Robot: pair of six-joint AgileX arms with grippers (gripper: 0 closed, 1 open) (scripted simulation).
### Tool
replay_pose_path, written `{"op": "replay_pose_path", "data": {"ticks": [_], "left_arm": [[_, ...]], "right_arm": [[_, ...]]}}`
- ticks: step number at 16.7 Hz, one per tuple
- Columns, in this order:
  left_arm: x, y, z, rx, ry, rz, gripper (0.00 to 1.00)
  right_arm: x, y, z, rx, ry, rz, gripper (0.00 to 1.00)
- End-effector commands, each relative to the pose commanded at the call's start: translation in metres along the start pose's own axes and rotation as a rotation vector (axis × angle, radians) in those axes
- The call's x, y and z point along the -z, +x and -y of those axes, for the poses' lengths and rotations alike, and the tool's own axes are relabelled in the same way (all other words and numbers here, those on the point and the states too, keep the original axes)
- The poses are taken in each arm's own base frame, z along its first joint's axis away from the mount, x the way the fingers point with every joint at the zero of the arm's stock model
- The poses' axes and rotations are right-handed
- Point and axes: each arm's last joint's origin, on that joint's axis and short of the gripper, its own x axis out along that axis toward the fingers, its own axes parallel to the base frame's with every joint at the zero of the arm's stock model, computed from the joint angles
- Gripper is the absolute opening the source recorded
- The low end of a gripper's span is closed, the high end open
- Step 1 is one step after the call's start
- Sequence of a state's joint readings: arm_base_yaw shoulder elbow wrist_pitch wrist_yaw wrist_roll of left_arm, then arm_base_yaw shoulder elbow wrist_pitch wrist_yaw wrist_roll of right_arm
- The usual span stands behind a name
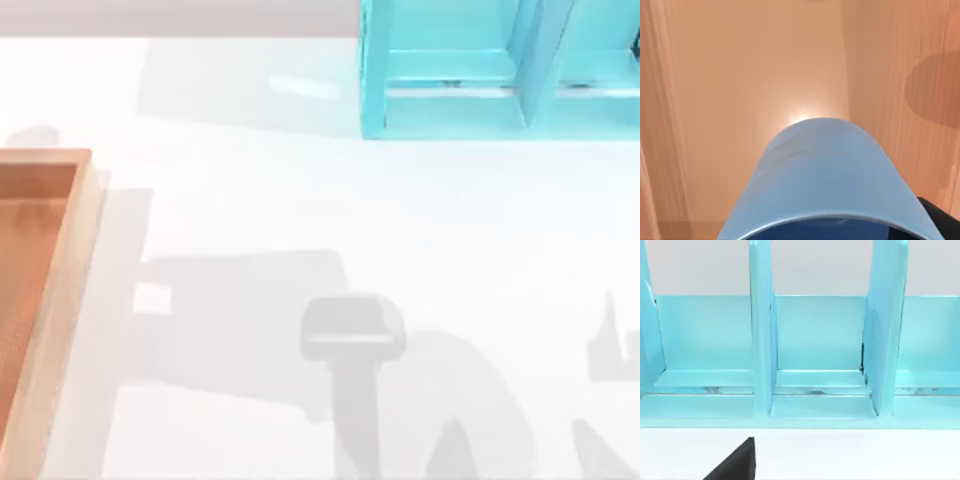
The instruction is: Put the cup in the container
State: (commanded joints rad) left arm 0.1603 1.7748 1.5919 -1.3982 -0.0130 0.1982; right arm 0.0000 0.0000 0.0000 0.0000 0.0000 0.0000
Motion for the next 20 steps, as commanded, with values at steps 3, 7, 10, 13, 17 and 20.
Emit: {"op": "replay_pose_path", "data": {"ticks": [3,7,10,13,17,20], "left_arm": [[0.004,-0.003,-0.005,0.005,-0.015,0.009,0.0],[0.002,-0.001,-0.004,0.002,-0.009,0.007,0.0],[0.001,0.016,-0.007,0.003,-0.01,0.009,0.0],[0.001,0.045,-0.011,0.003,-0.014,0.013,0.0],[0.003,0.061,-0.013,0.005,-0.015,0.009,0.0],[0.003,0.061,-0.013,0.005,-0.015,0.009,0.08]], "right_arm": [[0.0,0.0,0.0,0.0,0.0,0.0,1.0],[0.0,0.0,0.0,0.0,0.0,0.0,1.0],[0.0,0.0,0.0,0.0,0.0,0.0,1.0],[0.0,0.0,0.0,0.0,0.0,0.0,1.0],[0.0,0.0,0.0,0.0,0.0,0.0,1.0],[0.0,0.0,0.0,0.0,0.0,0.0,1.0]]}}
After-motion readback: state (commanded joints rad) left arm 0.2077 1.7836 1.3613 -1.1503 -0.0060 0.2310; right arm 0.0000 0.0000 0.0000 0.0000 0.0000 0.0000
